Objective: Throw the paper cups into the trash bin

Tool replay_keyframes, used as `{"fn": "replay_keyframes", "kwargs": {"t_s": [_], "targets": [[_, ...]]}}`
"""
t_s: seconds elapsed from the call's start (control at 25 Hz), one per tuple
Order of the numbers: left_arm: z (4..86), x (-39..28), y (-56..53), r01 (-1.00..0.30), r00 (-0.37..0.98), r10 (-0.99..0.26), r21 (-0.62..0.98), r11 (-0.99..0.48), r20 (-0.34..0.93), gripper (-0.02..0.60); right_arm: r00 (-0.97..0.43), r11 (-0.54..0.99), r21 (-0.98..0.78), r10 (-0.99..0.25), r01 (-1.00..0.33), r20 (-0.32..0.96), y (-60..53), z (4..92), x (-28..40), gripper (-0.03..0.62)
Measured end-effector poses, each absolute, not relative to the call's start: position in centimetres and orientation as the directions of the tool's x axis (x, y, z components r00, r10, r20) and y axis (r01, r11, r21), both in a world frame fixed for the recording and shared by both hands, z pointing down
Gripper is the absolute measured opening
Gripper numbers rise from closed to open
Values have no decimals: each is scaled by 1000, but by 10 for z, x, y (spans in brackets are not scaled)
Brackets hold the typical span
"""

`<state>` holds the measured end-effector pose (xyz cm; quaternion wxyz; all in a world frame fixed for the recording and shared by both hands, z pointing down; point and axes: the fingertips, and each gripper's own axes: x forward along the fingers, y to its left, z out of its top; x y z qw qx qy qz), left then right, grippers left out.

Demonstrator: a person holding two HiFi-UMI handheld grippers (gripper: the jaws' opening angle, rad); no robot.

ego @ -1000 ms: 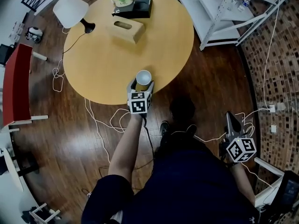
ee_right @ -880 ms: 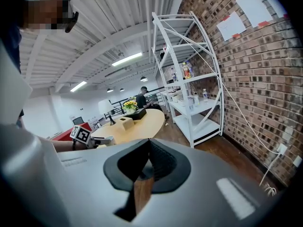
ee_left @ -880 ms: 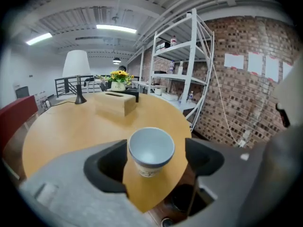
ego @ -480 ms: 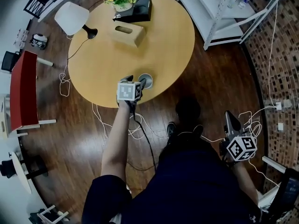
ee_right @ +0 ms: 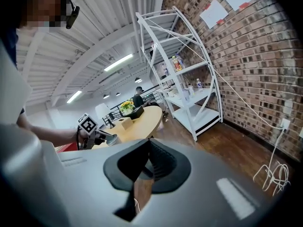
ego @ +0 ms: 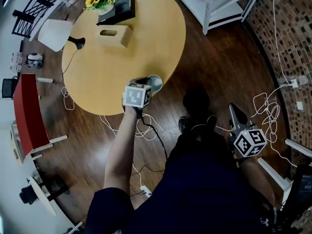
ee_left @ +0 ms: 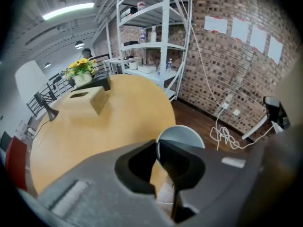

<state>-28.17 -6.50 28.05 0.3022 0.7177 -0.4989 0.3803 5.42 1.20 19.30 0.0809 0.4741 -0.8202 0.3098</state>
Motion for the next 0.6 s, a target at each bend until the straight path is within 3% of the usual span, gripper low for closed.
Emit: {"fn": "replay_keyframes", "kwargs": {"t_s": [0.32, 0.6], "targets": [[287, -155, -69, -858, 374, -420, 137, -494, 827, 28, -503, 275, -476, -733, -835, 458, 12, 232, 85, 9], [407, -111, -47, -839, 320, -333, 102, -534, 887, 28, -498, 232, -486, -681, -842, 537, 15, 304, 112, 9]]}}
